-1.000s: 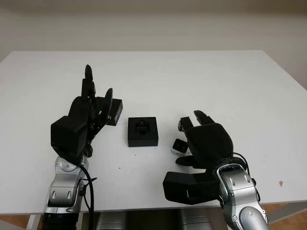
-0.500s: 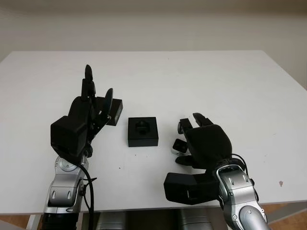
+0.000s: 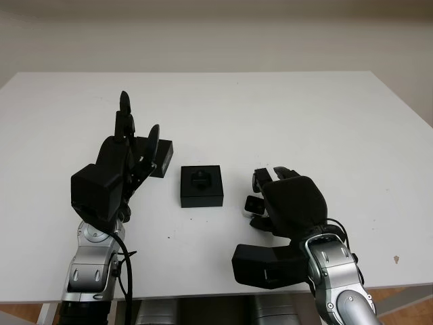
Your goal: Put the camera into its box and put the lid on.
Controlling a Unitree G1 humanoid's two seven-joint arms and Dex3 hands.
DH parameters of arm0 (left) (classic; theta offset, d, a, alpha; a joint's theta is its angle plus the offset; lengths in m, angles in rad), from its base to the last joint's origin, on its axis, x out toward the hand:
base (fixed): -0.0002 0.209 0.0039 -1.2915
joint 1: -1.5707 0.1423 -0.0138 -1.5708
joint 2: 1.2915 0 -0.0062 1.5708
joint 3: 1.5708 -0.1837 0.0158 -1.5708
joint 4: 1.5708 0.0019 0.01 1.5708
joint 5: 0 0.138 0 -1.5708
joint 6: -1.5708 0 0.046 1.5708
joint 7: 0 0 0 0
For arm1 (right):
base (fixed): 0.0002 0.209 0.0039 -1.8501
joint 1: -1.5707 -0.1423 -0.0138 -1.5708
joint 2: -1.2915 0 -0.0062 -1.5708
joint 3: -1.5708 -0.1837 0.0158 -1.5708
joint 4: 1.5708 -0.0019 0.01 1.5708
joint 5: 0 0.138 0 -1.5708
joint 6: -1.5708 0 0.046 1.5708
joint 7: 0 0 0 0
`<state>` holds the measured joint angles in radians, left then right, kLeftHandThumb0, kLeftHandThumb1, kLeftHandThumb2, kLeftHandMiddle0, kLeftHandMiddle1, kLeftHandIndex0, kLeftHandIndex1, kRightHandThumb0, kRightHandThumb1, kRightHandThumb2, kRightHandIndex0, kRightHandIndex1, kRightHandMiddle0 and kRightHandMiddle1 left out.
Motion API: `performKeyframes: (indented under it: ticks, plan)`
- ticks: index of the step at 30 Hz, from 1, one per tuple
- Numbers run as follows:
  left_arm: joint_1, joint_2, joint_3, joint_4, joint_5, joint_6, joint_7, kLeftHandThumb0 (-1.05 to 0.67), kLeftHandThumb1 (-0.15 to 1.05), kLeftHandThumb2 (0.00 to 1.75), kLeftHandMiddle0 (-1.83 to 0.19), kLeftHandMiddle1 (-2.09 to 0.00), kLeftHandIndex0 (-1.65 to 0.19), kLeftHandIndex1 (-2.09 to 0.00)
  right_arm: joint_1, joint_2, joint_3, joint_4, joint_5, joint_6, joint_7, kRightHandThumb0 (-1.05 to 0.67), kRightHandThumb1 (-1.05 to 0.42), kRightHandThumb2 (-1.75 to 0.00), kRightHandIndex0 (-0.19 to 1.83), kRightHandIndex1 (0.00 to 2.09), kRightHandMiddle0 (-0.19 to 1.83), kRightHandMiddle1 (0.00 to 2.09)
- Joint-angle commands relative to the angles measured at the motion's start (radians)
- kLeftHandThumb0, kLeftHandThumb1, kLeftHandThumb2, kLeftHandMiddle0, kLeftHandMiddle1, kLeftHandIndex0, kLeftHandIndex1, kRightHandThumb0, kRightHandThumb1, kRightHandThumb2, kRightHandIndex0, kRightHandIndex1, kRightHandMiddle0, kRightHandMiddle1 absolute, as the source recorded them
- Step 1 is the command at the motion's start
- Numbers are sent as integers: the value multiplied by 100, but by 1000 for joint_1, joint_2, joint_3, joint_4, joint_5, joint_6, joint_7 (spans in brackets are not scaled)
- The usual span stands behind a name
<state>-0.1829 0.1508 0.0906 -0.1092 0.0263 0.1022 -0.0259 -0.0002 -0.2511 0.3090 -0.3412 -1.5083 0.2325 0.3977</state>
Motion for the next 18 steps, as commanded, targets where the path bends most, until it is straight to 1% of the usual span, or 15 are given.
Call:
performKeyframes:
  ticks: [1,4,9,13,15,18]
  plan:
    - [-15,1,2,-13,-2,-3,2,-69,105,55,19,0,19,0,-8,-7,3,9,7,7,-8,-55,-105,-14,42,10,9,131]
    - [-14,-1,3,-12,-3,-6,4,-69,105,54,19,0,19,0,-7,-5,2,13,19,10,-11,-54,-105,-14,44,10,12,131]
    - [-12,0,1,-12,0,-15,4,-68,105,55,19,0,19,0,-6,-5,3,22,40,15,-18,-52,-105,-14,47,8,14,152]
    - [-10,1,-1,-19,6,-4,6,-69,105,55,19,0,19,0,-6,-5,3,25,61,21,-16,-50,-105,-15,46,7,14,163]
    - [-9,0,0,-20,4,-2,5,-69,105,55,19,0,19,0,-7,-9,3,31,76,20,-19,-48,-105,-15,46,7,13,165]
    - [-9,0,2,-16,1,-7,4,-69,105,55,19,0,19,0,-5,-17,0,47,115,6,-70,-43,-105,-15,48,7,14,161]
